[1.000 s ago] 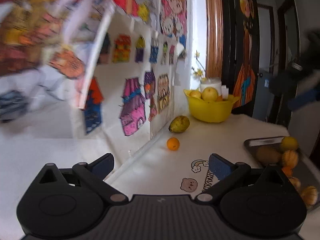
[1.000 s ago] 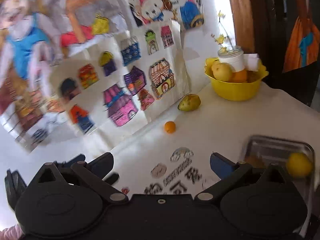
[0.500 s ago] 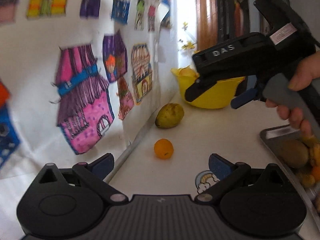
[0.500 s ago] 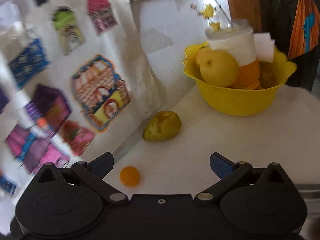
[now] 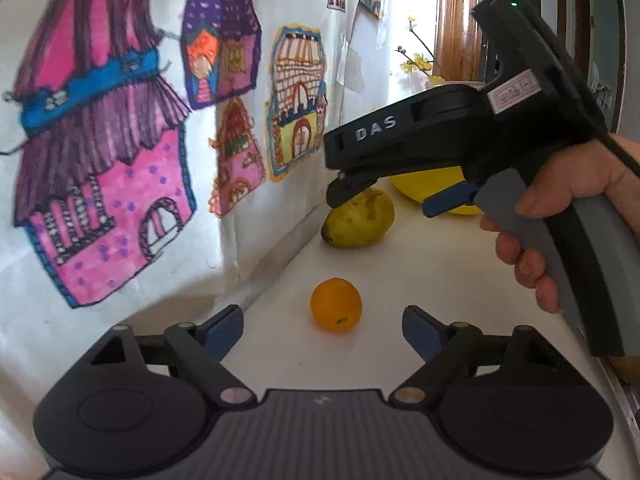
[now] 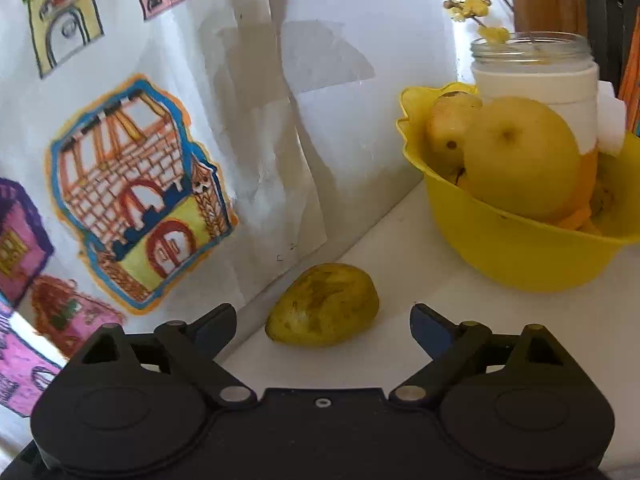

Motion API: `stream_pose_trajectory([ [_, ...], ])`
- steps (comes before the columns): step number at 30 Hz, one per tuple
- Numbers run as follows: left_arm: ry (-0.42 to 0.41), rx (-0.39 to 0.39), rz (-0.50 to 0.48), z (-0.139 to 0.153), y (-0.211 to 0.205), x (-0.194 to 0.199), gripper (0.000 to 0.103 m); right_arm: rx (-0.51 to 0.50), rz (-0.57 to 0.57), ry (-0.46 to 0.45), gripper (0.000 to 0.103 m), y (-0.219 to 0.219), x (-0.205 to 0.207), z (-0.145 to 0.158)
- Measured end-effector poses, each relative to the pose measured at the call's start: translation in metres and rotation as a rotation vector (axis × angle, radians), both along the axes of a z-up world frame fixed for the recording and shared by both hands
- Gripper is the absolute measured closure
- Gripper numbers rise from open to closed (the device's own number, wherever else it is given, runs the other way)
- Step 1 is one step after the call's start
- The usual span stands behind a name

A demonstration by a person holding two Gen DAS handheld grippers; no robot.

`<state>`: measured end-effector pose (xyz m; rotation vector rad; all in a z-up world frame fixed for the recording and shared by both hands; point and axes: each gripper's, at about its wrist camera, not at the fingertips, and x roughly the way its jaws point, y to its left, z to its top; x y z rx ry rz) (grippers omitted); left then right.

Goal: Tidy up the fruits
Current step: 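Move the right gripper toward the yellow-green pear while the left gripper approaches the small orange, then grasp the yellow-green pear with the right gripper while the left gripper grasps the small orange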

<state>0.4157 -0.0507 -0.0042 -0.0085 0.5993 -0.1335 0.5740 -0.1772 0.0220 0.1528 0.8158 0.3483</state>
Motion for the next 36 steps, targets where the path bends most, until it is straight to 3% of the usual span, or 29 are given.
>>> stream_pose_trajectory([
  [9,0.045,-0.056,0.012,-0.012,-0.001,0.021,0.038,-0.004,0.055,0.036,0.013,0.004,0.026,-0.025],
  [14,0.041,-0.088,0.021,-0.012,0.005,0.024,0.043,-0.007,0.070,0.022,0.016,0.007,0.035,-0.031],
  [19,0.050,-0.095,0.016,-0.013,0.009,0.026,0.060,-0.017,0.082,0.011,0.020,0.015,0.038,-0.036],
  [28,0.062,-0.108,-0.002,-0.014,0.012,0.031,0.067,-0.061,0.099,-0.021,0.027,0.033,0.037,-0.050],
  [36,0.062,-0.131,0.002,-0.014,0.016,0.031,0.068,-0.047,0.093,-0.021,0.028,0.016,0.026,-0.053],
])
